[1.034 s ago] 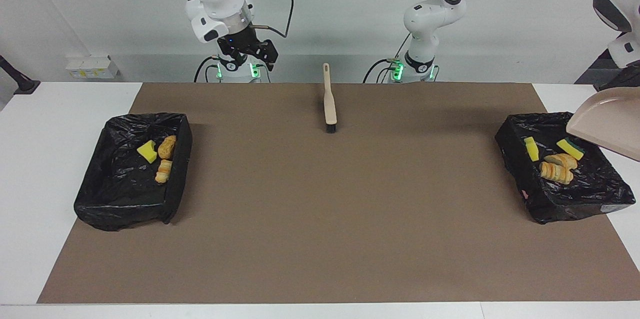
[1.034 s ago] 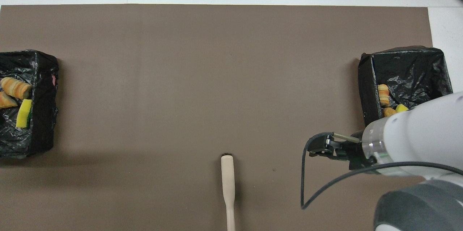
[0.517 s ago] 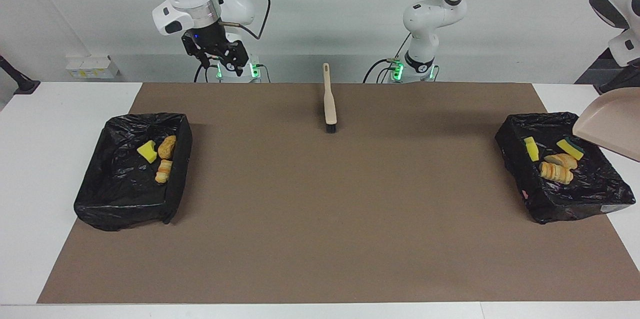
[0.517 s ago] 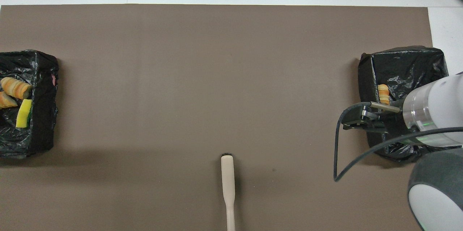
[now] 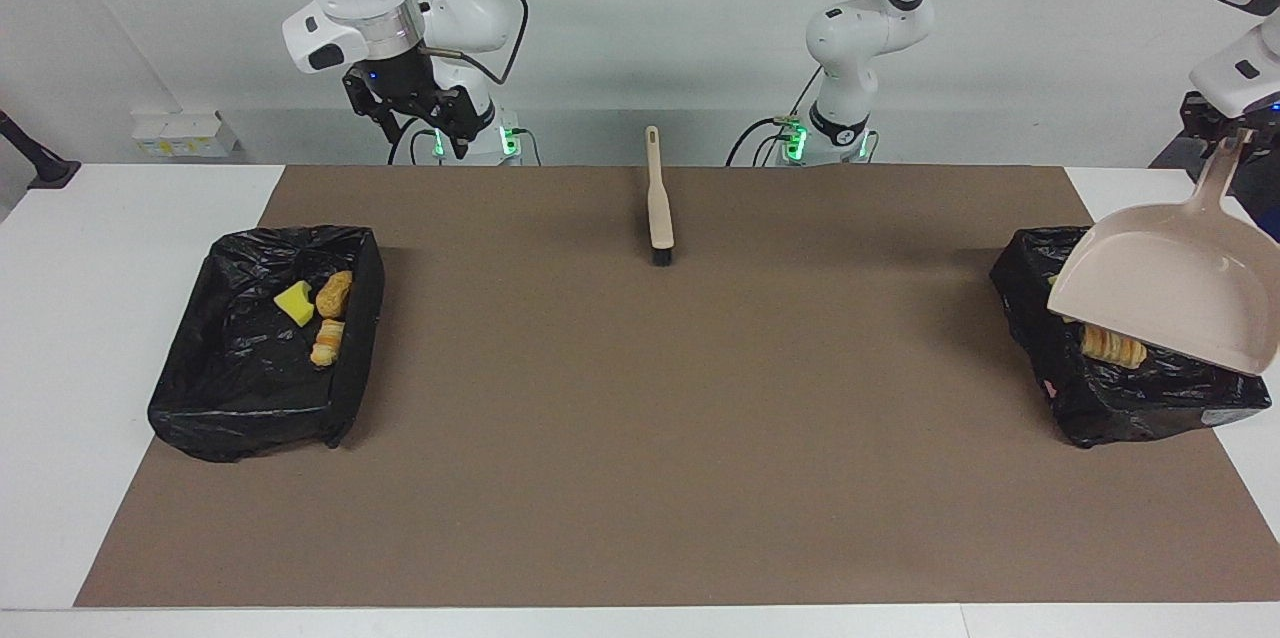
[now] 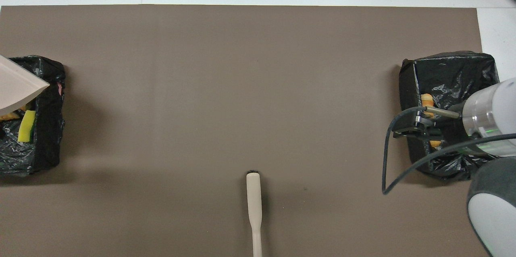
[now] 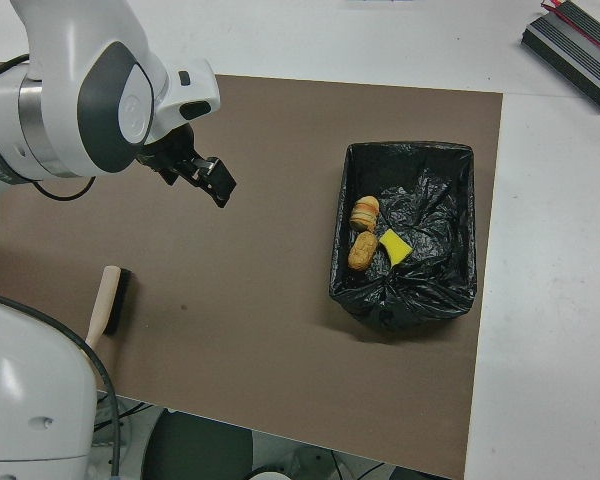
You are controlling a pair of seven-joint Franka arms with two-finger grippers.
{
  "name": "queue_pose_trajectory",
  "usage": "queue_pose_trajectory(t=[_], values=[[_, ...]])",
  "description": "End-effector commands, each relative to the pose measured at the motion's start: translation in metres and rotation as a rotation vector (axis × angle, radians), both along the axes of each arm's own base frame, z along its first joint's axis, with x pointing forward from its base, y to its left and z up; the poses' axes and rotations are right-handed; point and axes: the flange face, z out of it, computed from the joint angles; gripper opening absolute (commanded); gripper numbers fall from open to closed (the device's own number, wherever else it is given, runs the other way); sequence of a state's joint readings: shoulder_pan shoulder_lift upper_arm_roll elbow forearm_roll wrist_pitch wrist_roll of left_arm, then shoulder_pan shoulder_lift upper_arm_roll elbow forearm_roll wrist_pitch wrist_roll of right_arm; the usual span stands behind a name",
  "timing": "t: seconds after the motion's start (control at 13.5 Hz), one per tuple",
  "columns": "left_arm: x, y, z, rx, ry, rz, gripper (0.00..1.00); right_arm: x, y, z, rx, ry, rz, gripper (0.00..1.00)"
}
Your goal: Sweep and dump trash in bin
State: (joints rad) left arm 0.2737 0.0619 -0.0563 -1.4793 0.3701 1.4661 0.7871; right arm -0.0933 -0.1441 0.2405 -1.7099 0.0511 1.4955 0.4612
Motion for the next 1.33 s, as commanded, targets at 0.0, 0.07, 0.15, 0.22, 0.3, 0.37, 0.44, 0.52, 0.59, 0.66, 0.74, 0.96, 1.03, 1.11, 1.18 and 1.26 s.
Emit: queue_pose_trajectory(t=[0.0, 0.07, 0.15, 0.22, 0.3, 0.37, 0.44, 0.52, 0.59, 0.66, 0.74, 0.96, 1.03, 1.11, 1.18, 1.26], values=[[-0.007, -0.059, -0.007, -0.098, -0.036, 0.135, 0.0, 0.005, -0.009, 0.003, 0.005, -0.008, 0.03, 1.0], [-0.01, -0.086, -0.014, -0.13, -0.04, 0.152, 0.0, 0.003, -0.006, 0.005, -0.001, -0.013, 0.037, 1.0], [-0.012, -0.112, -0.02, -0.16, -0.043, 0.176, 0.0, 0.004, -0.008, 0.005, -0.01, -0.014, 0.04, 1.0], [-0.011, -0.145, -0.025, -0.184, -0.048, 0.204, 0.0, 0.007, -0.012, 0.008, -0.006, -0.022, 0.034, 1.0], [-0.01, -0.179, -0.03, -0.187, -0.06, 0.241, 0.0, 0.016, -0.019, 0.007, 0.003, -0.043, 0.036, 1.0], [-0.01, -0.215, -0.039, -0.181, -0.083, 0.266, 0.0, 0.022, -0.024, 0.014, -0.003, -0.06, 0.067, 1.0], [-0.012, -0.251, -0.049, -0.188, -0.115, 0.292, 0.0, 0.03, -0.029, 0.019, -0.028, -0.071, 0.096, 1.0], [-0.013, -0.279, -0.058, -0.21, -0.127, 0.32, 0.0, 0.032, -0.033, 0.023, -0.051, -0.077, 0.103, 1.0], [-0.015, -0.302, -0.069, -0.225, -0.127, 0.352, 0.0, 0.034, -0.036, 0.025, -0.063, -0.079, 0.11, 1.0], [-0.016, -0.325, -0.075, -0.254, -0.145, 0.379, 0.0, 0.034, -0.041, 0.028, -0.064, -0.085, 0.118, 1.0], [-0.019, -0.346, -0.082, -0.285, -0.167, 0.393, 0.0, 0.034, -0.044, 0.029, -0.064, -0.086, 0.124, 1.0], [-0.02, -0.408, -0.116, -0.312, -0.182, 0.396, 0.0, 0.032, -0.063, 0.04, -0.058, -0.084, 0.106, 1.0], [-0.02, -0.434, -0.13, -0.325, -0.198, 0.427, 0.0, 0.03, -0.065, 0.044, -0.058, -0.078, 0.102, 1.0], [-0.019, -0.462, -0.151, -0.333, -0.211, 0.459, 0.0, 0.03, -0.07, 0.044, -0.056, -0.074, 0.093, 1.0], [-0.017, -0.491, -0.176, -0.35, -0.234, 0.499, 0.0, 0.033, -0.075, 0.04, -0.049, -0.065, 0.093, 1.0], [-0.018, -0.512, -0.194, -0.366, -0.25, 0.519, 0.0, 0.036, -0.077, 0.043, -0.047, -0.066, 0.115, 1.0]])
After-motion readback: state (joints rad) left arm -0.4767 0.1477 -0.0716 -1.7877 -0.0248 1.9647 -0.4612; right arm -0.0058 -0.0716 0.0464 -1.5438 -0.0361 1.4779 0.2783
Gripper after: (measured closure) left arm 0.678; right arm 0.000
